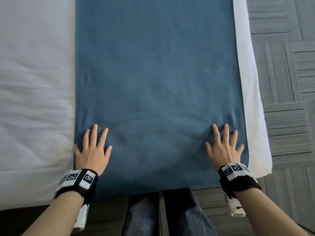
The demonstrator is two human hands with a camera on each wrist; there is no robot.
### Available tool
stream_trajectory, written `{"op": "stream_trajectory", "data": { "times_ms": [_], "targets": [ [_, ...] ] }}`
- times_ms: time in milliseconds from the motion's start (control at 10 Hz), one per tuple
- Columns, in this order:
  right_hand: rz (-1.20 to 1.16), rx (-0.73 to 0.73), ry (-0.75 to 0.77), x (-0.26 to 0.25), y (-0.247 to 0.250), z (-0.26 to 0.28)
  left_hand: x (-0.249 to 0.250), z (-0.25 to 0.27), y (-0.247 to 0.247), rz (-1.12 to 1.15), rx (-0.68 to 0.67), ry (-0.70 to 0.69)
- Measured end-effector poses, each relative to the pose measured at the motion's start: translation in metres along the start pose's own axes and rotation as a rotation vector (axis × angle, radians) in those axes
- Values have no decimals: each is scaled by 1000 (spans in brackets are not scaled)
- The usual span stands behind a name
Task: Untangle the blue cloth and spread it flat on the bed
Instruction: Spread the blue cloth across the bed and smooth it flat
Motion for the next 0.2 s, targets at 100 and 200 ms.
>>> {"op": "stream_trajectory", "data": {
  "times_ms": [100,200],
  "targets": [
    [-155,-48,-3,-6,14,22,-12,9,0,65,-74,10],
    [-295,-76,116,-20,58,49,-33,50,-17,151,-293,21]
  ]
}}
Point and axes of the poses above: each hand's wrist, its own z-axis away from the middle knuckle, its own y-axis out of the back of the hand, x = y × z, the point moved 8 cm from there along -z, towards the middle knuckle, and after that the axes turned 11 degrees about y, right-handed, at the moved point
